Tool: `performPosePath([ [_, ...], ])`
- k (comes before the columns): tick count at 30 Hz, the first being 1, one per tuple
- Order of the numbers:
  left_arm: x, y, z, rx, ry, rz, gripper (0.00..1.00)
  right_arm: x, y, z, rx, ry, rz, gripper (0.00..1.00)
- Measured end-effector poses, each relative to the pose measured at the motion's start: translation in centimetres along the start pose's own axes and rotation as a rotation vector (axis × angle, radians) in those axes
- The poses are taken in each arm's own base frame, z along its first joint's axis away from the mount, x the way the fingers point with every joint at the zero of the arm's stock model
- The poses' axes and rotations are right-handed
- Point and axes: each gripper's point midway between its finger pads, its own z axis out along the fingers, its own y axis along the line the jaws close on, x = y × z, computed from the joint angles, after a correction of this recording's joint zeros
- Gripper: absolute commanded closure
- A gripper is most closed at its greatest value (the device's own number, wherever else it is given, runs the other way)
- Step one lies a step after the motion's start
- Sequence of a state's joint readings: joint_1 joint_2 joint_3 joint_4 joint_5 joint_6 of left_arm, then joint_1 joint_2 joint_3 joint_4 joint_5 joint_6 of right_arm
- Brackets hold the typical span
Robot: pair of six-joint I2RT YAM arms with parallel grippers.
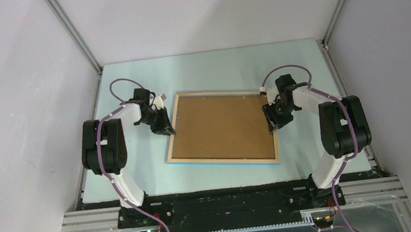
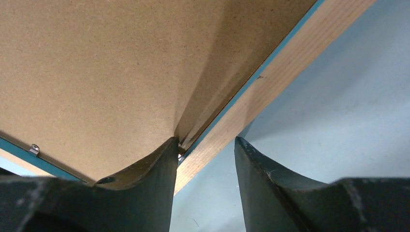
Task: Put the photo into the frame
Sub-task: Install the photo frame at the center of the board.
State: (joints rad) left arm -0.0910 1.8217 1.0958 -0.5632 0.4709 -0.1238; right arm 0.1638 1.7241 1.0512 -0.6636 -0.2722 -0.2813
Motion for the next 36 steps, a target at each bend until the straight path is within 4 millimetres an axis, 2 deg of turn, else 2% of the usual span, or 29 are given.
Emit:
performPosePath([
  [7, 0.0, 0.0, 0.0, 0.001, 0.000, -0.001, 1.00, 0.1, 0.0, -0.7, 0.004, -0.010, 0.010, 0.41],
  [14, 0.0, 0.0, 0.0, 0.001, -0.001, -0.002, 1.00, -1.7, 1.0, -3.3, -0.010, -0.114, -0.015, 0.37],
  [18, 0.0, 0.0, 0.0, 0.001, 0.000, -0.001, 1.00, -2.7, 2.3, -4.3, -0.026, -0.156, -0.074, 0.36],
  [21, 0.0, 0.0, 0.0, 0.001, 0.000, -0.001, 0.99, -2.9, 4.3, -4.5, -0.052, -0.161, -0.152, 0.35],
  [24, 0.0, 0.0, 0.0, 0.002, 0.000, 0.002, 0.91, -3.0, 6.5, -4.8, -0.079, -0.167, -0.247, 0.35],
  [29, -0.1, 0.1, -0.1, 0.001, -0.001, 0.024, 0.58, -2.8, 11.0, -5.8, -0.121, -0.193, -0.434, 0.34],
  [31, -0.1, 0.1, 0.0, 0.005, -0.001, 0.033, 0.48, -2.6, 12.5, -6.0, -0.134, -0.197, -0.498, 0.34],
  [36, 0.0, -0.8, -0.2, 0.047, 0.003, 0.050, 0.34, -1.1, 15.8, -5.7, -0.148, -0.186, -0.640, 0.34],
])
